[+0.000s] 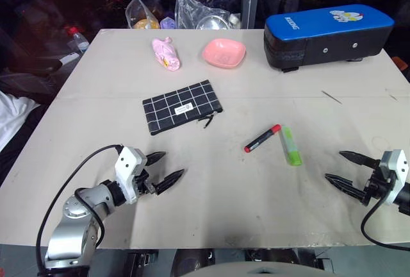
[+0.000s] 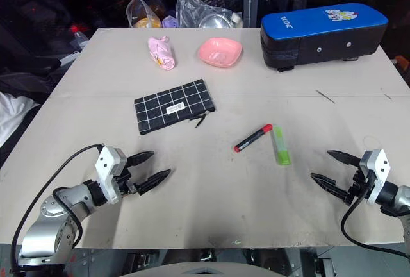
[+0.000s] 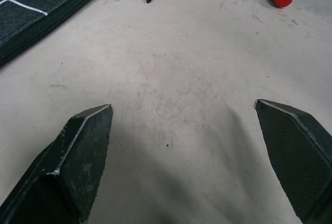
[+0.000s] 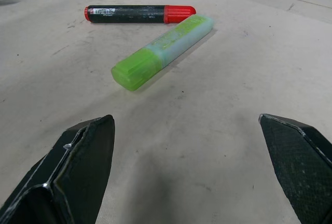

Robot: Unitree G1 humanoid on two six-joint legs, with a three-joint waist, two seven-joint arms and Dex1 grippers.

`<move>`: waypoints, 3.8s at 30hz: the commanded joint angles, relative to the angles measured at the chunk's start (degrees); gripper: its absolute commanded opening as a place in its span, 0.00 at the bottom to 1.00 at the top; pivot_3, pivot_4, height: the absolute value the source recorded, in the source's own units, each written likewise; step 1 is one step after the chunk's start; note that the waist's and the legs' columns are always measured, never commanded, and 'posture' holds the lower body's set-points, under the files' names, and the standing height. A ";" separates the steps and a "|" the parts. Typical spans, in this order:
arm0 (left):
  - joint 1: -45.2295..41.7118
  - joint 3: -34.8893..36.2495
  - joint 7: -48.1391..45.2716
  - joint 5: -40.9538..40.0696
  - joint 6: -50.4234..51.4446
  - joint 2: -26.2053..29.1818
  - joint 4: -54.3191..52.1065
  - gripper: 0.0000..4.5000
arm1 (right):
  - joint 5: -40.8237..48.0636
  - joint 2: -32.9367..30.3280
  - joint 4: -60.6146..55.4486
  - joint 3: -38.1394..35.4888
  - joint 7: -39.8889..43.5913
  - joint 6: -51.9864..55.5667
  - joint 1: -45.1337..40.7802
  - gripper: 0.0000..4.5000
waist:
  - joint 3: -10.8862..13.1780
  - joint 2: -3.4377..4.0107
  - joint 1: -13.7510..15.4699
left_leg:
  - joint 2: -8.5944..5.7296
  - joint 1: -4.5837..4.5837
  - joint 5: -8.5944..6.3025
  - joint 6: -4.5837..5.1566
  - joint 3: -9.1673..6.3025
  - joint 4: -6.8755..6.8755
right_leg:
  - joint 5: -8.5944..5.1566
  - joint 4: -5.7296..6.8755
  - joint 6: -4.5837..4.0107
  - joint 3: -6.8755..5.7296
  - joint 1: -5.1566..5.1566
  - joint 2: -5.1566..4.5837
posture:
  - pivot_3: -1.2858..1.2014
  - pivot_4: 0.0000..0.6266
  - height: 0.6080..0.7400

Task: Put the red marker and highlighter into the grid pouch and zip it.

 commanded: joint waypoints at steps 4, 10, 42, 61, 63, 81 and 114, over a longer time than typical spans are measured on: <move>4.37 1.37 0.56 -1.85 -1.05 0.31 -4.43 0.99 | -0.39 -0.82 3.62 -1.26 1.32 -3.18 -3.38 1.00 | 0.02 -0.03 -0.38 | 0.00 0.02 0.00 0.00 0.07 0.00 | 0.00 -0.01 0.00 0.07 0.00 0.00 | 0.52 0.24 1.00; 5.16 2.20 1.18 -2.48 -1.58 0.98 -3.81 0.99 | -0.74 -0.31 4.55 -0.72 1.70 -4.13 -4.15 1.00 | 0.02 -0.02 0.05 | 0.01 0.02 0.00 0.00 0.00 0.00 | 0.00 0.01 -0.01 0.01 0.00 0.01 | 0.52 0.24 1.00; -43.16 -17.32 22.61 46.06 -72.30 23.38 69.22 0.99 | 8.67 6.52 -28.26 7.21 -12.35 12.04 -7.76 1.00 | 0.01 -0.23 0.55 | 0.00 -0.85 -0.02 0.05 -0.23 0.42 | 0.03 0.11 -0.01 -0.66 -0.52 -0.03 | 0.52 0.24 1.00; -60.15 -38.47 59.79 71.75 -85.27 16.41 75.78 0.99 | 6.61 5.41 -28.50 5.06 -14.83 11.58 -4.31 1.00 | 0.01 -0.24 1.53 | -0.20 -0.97 -0.05 0.11 -0.02 0.72 | 0.06 0.13 0.13 -0.78 -0.49 0.03 | 0.52 0.24 1.00; -60.64 -38.36 61.38 70.86 -83.92 15.18 76.66 0.99 | 6.23 5.37 -28.29 4.85 -15.15 11.14 -4.25 1.00 | 0.01 -0.24 1.52 | -0.20 -0.97 -0.04 0.10 -0.02 0.73 | 0.07 0.15 0.14 -0.79 -0.49 0.05 | 0.52 0.24 1.00; -66.08 -39.99 60.21 67.78 -69.90 3.34 79.65 0.99 | 4.22 5.76 -27.12 5.12 -17.84 10.77 -5.20 1.00 | 0.02 -0.25 1.38 | -0.37 -0.99 -0.02 0.07 0.10 0.83 | 0.07 0.20 0.15 -0.84 -0.49 0.08 | 0.52 0.24 1.00; -55.66 -29.56 30.24 23.31 -65.02 -4.80 61.09 0.01 | 1.53 7.85 -27.17 6.21 -24.68 12.49 -8.61 1.00 | 0.01 -0.21 1.36 | -0.15 -1.01 -0.02 0.07 -0.12 1.52 | -0.01 0.97 0.23 -0.79 -0.51 0.02 | 0.52 0.24 1.00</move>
